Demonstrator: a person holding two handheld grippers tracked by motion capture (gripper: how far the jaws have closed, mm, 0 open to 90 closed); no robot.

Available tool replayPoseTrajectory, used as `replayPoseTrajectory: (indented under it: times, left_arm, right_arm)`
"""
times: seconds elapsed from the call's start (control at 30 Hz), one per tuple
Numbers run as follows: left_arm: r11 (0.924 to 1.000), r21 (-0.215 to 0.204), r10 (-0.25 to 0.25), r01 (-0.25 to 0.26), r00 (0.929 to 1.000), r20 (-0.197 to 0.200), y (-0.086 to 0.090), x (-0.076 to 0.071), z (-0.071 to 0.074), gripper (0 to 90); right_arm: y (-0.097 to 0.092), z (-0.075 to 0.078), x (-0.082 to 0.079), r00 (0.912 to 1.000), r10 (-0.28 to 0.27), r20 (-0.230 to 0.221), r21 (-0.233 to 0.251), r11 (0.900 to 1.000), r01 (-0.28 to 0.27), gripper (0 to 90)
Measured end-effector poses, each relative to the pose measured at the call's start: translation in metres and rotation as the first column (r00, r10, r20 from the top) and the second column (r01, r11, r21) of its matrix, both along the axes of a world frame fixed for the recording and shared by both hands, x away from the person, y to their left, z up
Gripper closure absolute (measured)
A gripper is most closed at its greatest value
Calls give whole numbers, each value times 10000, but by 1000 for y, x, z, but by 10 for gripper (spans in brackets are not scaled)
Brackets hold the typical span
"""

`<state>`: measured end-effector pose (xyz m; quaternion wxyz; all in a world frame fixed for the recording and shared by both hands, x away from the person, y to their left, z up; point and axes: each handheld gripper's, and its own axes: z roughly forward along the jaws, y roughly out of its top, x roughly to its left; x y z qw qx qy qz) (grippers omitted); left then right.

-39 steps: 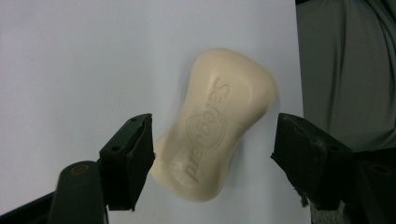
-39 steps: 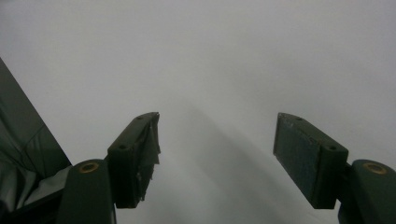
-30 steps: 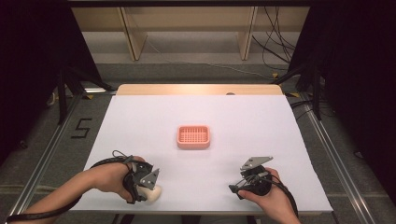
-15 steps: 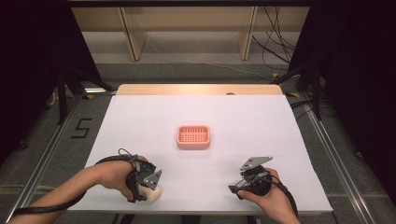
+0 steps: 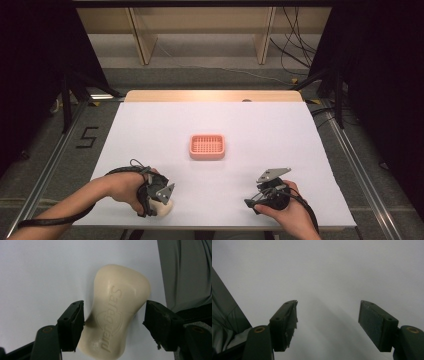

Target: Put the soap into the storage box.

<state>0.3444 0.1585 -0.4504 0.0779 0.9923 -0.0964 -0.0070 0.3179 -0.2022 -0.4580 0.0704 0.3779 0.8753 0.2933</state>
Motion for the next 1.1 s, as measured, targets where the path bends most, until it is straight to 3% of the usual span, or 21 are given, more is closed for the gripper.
replayPoseTrajectory:
  times: [0.03, 0.07, 0.33, 0.37, 0.4, 0.47, 0.5, 0.53, 0.57, 0.63, 0.67, 0.7, 0.8, 0.87, 1.1]
  left_arm:
    - [9994, 233, -259, 256, 9996, 117, -1, 2, 1, 328]
    - [10000, 76, -22, 22, 10000, 3, 0, 0, -2, 331]
    - [9997, 74, 233, -233, 9997, -34, 1, 0, -6, 389]
    - [9996, 271, -27, 25, 10000, 96, 1, 2, -5, 397]
    - [9994, -35, 341, -341, 9994, -25, 2, 0, -6, 418]
    - [9984, -140, 554, -555, 9984, -82, 3, 0, -7, 443]
    - [9993, 81, 370, -370, 9993, 67, 4, 2, -6, 453]
    - [9967, -219, 778, -779, 9969, -84, 5, 0, -8, 463]
    - [9977, -36, 671, -671, 9977, 18, 5, 2, -6, 471]
    - [9960, -85, 891, -891, 9960, -29, 7, 2, -7, 476]
    - [9913, -281, 1282, -1287, 9916, -188, 7, 0, -8, 478]
    - [9934, -67, 1141, -1142, 9934, -102, 7, 2, -7, 479]
    - [9913, -13, 1312, -1313, 9912, -171, 8, 2, -7, 480]
    - [9878, 19, 1557, -1557, 9875, -264, 7, 2, -7, 481]
    - [9882, 329, 1508, -1499, 9882, -278, 5, 3, -8, 477]
  right_arm:
    - [0, 0, 0, 10000, -11, -8, -5, 10000, 11, 320]
    - [0, 0, 0, 10000, 2, -3, 3, 10000, -2, 320]
    - [0, -1, 1, 9999, 50, 88, -29, 10000, -50, 320]
    - [0, 0, 0, 10000, 5, 42, -23, 10000, -5, 320]
    - [0, 0, 0, 10000, 12, 40, -28, 10000, -12, 320]
    - [0, -1, 1, 9997, 209, 120, 28, 9998, -209, 320]
    - [-1, -1, 2, 9995, 287, 138, 44, 9996, -288, 320]
    - [0, -2, 2, 9994, 278, 202, 197, 9994, -282, 320]
    - [0, -2, 2, 9994, 259, 212, 153, 9995, -262, 320]
    - [0, -2, 2, 9995, 255, 212, 166, 9995, -258, 320]
    - [0, -1, 1, 9998, 163, 62, 27, 9999, -164, 320]
    - [1, -2, 0, 9999, 81, 123, 178, 9998, -83, 320]
    - [1, -1, -1, 10000, -56, -18, 105, 9999, 56, 320]
    - [1, -2, 1, 9998, 111, 167, 135, 9998, -113, 320]
    - [1, -1, -1, 10000, -20, -15, 98, 10000, 20, 320]
